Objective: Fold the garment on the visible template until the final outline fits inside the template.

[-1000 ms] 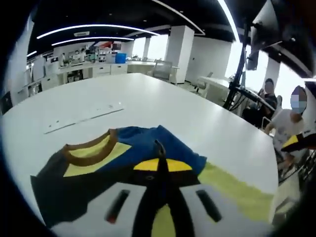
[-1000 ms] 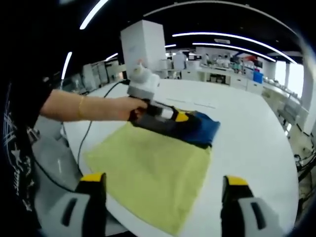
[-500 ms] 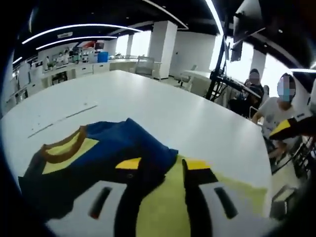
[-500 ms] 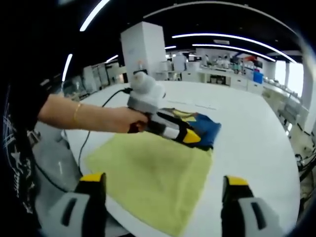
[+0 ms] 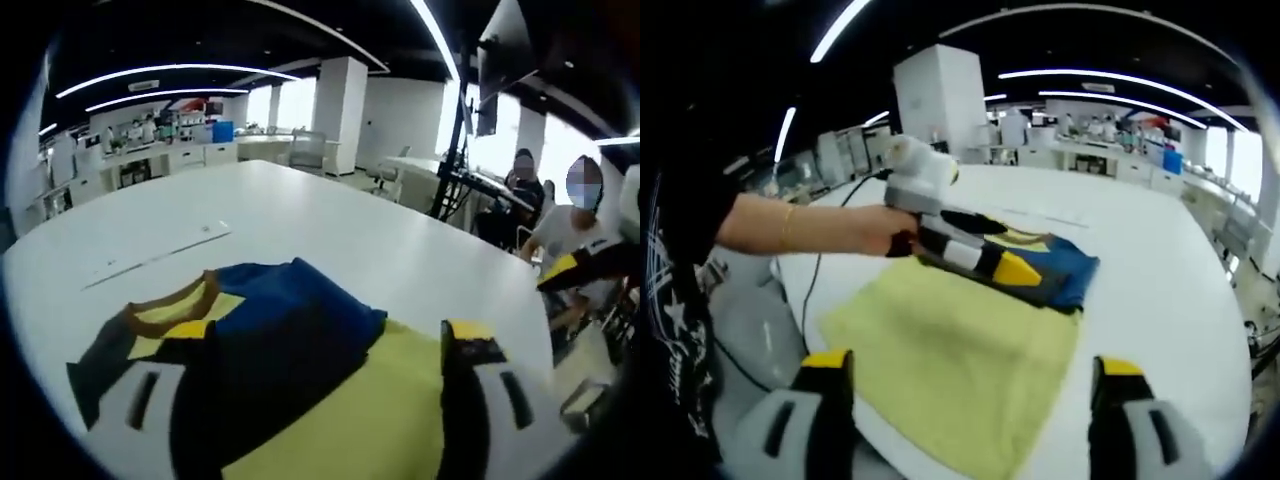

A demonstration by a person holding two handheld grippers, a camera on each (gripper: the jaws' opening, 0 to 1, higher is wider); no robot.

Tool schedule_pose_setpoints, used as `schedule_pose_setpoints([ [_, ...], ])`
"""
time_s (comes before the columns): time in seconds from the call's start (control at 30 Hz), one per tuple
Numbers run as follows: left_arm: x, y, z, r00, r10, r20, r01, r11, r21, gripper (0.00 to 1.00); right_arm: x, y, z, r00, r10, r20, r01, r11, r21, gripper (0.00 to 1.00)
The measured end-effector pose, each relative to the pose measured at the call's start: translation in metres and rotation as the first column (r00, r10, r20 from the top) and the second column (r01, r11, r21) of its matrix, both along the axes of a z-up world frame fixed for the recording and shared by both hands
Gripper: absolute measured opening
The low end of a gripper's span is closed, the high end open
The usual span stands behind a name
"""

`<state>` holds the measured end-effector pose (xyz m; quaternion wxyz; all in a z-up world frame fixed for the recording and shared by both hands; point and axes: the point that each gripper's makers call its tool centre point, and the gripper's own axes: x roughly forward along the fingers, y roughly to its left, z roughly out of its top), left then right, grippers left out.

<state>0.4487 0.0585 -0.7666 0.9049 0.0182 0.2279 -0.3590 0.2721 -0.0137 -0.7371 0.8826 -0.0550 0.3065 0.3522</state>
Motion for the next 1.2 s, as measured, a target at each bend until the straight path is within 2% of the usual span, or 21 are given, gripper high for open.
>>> schedule_pose_setpoints([
  [0.13, -0.002, 0.020, -0.001, 1.000, 0.027, 0.000, -0.027, 1.000, 0.007, 0.99, 0.000, 0.006, -0.001, 1.000, 0.021, -0.003, -0.021, 1.000, 0.003, 1.00],
  [0.27, -0.006, 0.046, -0.004, 0.998, 0.058, -0.008, -0.058, 0.998, 0.022, 0.99, -0.001, 0.009, -0.001, 0.999, 0.036, -0.007, -0.036, 0.999, 0.005, 1.00],
  [0.4, -0.011, 0.070, -0.002, 0.995, 0.098, 0.018, -0.099, 0.994, 0.037, 0.98, -0.002, 0.013, 0.000, 0.998, 0.057, -0.005, -0.057, 0.998, 0.002, 1.00],
  [0.6, -0.015, 0.108, -0.004, 0.988, 0.151, 0.006, -0.151, 0.987, 0.050, 0.90, -0.006, 0.017, 0.002, 0.996, 0.089, 0.000, -0.089, 0.996, -0.001, 1.00],
  [0.83, -0.027, 0.139, -0.008, 0.985, 0.169, 0.015, -0.170, 0.982, 0.079, 0.84, -0.010, 0.020, 0.011, 0.994, 0.107, 0.031, -0.108, 0.994, 0.030, 1.00],
  [0.93, -0.029, 0.159, -0.008, 0.979, 0.199, 0.031, -0.201, 0.975, 0.093, 0.81, -0.010, 0.020, 0.014, 0.993, 0.110, 0.042, -0.111, 0.993, 0.035, 1.00],
  [1.03, -0.030, 0.176, -0.009, 0.976, 0.218, 0.029, -0.220, 0.971, 0.094, 0.75, -0.010, 0.019, 0.014, 0.993, 0.108, 0.042, -0.109, 0.994, 0.033, 1.00],
  [1.2, -0.035, 0.199, -0.012, 0.970, 0.240, 0.032, -0.242, 0.965, 0.100, 0.57, -0.008, 0.018, 0.013, 0.994, 0.104, 0.040, -0.105, 0.994, 0.031, 1.00],
])
